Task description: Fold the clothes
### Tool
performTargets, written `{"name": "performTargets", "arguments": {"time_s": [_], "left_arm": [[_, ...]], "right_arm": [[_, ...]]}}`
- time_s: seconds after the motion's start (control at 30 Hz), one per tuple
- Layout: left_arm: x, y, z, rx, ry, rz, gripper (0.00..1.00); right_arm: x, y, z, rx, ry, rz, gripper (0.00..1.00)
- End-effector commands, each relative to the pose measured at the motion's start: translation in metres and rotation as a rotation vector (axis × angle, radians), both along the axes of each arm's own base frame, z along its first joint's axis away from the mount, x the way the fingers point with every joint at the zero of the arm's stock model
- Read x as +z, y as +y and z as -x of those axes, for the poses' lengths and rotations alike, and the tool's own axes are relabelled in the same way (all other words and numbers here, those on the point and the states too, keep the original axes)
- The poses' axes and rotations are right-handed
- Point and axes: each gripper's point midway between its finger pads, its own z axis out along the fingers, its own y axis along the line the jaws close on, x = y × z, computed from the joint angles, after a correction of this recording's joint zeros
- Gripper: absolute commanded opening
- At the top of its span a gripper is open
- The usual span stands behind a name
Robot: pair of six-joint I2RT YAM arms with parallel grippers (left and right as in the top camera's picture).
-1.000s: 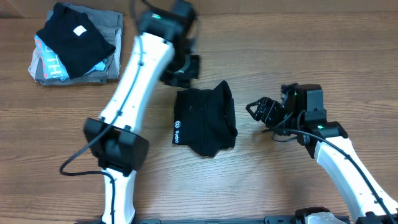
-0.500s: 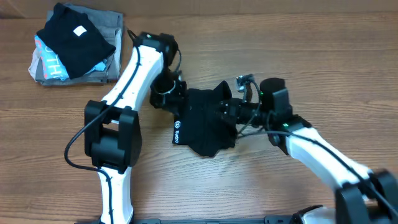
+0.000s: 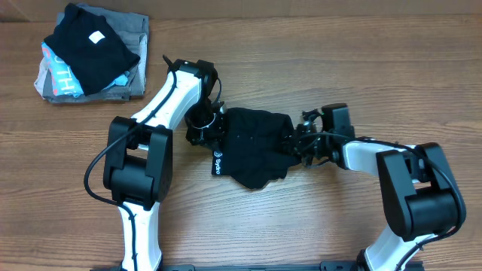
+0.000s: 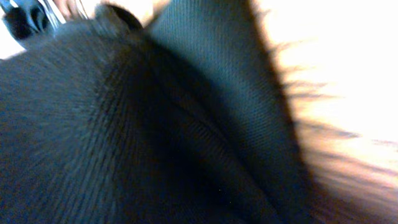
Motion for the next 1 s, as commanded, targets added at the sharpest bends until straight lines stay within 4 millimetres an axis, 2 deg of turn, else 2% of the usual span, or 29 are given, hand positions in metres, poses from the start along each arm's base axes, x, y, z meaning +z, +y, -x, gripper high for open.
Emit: {"name": "performTargets", "arguments": {"time_s": [0.0, 0.23, 0.3, 0.37, 0.43, 0.5, 0.57, 0.7, 0.83, 0.97], "left_arm": [[0.001, 0.005, -0.003, -0.011, -0.016, 0.008, 0.04], [0.029, -0.001, -0.016, -0.031, -0.071, 0.030, 0.04], [0.035, -0.005, -0.019, -0.030, -0.087, 0.049, 0.04], [0.037, -0.009, -0.023, -0.027, -0.106, 0.072, 0.04], [0.036, -0.011, -0.028, -0.030, -0.129, 0.079, 0.04], [0.035, -0.013, -0.032, -0.029, -0.145, 0.085, 0.04], [0.038, -0.023, -0.036, -0.020, -0.159, 0.138, 0.04], [0.041, -0.035, -0.050, -0.014, -0.216, 0.208, 0.04], [0.041, -0.039, -0.066, -0.019, -0.285, 0.228, 0.04], [0.040, -0.045, -0.080, -0.002, -0.341, 0.239, 0.04]], "right_arm": [[0.024, 0.006, -0.008, 0.067, -0.119, -0.089, 0.04], [0.100, 0.026, -0.008, 0.205, -0.317, -0.321, 0.07], [0.124, 0.029, -0.008, 0.238, -0.388, -0.369, 0.10], [0.145, 0.030, -0.012, 0.241, -0.454, -0.397, 0.18], [0.157, 0.030, -0.016, 0.236, -0.489, -0.415, 0.22], [0.158, 0.030, -0.018, 0.228, -0.507, -0.408, 0.24], [0.148, 0.031, -0.022, 0.211, -0.507, -0.378, 0.26], [0.103, 0.030, -0.033, 0.104, -0.420, -0.218, 0.27], [0.090, 0.039, -0.033, 0.137, -0.486, -0.154, 0.28], [0.072, 0.044, -0.043, 0.078, -0.480, -0.064, 0.28]]}}
